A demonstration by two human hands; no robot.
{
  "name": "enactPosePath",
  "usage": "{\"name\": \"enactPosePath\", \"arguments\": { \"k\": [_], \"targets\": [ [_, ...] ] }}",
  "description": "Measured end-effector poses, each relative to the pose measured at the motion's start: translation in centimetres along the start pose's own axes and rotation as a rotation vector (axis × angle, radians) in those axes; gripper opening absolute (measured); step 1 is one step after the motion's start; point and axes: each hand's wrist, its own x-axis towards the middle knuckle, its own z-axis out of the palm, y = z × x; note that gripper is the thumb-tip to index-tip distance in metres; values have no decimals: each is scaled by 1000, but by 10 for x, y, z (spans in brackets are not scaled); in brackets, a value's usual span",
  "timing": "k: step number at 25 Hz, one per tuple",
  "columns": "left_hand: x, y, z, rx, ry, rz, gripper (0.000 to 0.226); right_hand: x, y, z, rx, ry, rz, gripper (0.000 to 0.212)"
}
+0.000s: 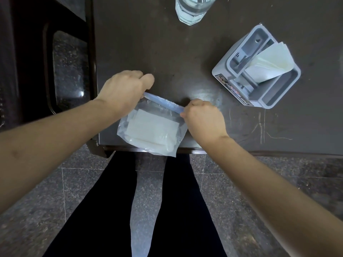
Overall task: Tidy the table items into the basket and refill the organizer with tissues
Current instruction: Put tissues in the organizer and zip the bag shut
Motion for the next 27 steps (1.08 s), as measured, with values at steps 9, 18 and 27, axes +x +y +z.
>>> {"name": "enactPosePath", "arguments": {
  "k": [9, 18, 27],
  "targets": [
    [-8, -13, 2, -58, 170, 74, 6, 16, 0, -15, -71, 283, 169, 27],
    [-22, -1, -1, -159, -26, -60, 51, 14, 19, -18, 109, -71, 117, 35],
    [-11, 17, -4, -30, -33, -108, 51, 31, 2, -25, 268, -229, 278, 29]
  ]
}}
